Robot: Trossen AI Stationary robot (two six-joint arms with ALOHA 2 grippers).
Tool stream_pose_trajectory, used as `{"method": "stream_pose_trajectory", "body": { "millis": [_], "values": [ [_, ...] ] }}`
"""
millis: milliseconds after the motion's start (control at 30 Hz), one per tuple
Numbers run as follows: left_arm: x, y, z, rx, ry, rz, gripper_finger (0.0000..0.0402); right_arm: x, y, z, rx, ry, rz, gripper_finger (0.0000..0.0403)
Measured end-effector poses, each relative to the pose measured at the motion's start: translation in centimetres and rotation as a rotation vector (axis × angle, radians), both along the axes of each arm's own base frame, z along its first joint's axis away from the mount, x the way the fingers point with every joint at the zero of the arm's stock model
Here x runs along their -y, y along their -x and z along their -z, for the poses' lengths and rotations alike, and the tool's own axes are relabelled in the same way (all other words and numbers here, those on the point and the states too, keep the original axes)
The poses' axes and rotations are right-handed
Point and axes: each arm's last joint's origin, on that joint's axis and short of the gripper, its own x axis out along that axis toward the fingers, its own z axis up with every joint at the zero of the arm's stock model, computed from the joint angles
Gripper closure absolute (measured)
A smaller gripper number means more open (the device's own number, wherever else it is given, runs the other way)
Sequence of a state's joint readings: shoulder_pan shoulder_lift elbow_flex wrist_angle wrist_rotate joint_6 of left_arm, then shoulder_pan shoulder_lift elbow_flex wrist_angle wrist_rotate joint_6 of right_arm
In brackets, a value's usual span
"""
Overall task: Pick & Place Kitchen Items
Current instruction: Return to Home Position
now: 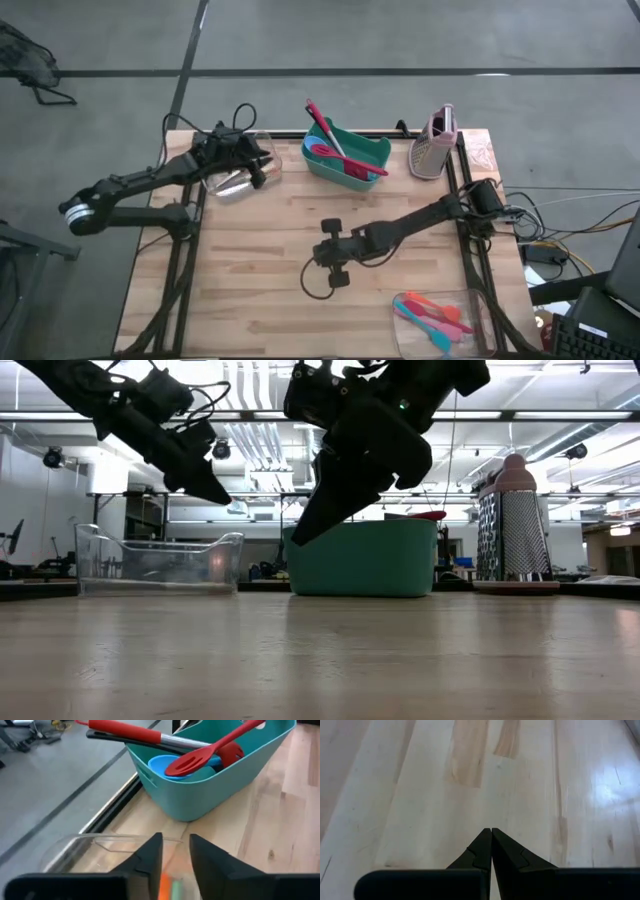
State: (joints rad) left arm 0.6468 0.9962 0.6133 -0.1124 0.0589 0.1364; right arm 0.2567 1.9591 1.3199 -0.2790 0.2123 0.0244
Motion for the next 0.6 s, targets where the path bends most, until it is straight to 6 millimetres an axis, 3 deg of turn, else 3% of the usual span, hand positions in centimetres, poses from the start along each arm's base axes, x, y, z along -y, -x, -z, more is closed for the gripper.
{"method": "stream_pose_trajectory", "body": {
  "millis": [133,267,433,600],
  "values": [
    [0.5,-0.1,-0.5,0.097,0.111,0.066,0.0278,0.0,0.2,-0.4,0.002,-0.001,0.0,0.0394],
    [2.5,-0.4,-2.1,0.245,0.16,0.275,0.0299,-0.1,1.1,-3.0,0.088,-0.027,-0.026,0.0394],
    [7.6,-0.3,-2.1,0.314,0.114,0.49,0.0383,0.2,3.7,-5.9,0.232,-0.123,-0.095,0.0394],
    [12.5,0.9,-1.3,0.41,-0.014,0.482,0.0396,1.4,8.4,-6.6,0.372,-0.176,-0.097,0.0394]
  ]
}}
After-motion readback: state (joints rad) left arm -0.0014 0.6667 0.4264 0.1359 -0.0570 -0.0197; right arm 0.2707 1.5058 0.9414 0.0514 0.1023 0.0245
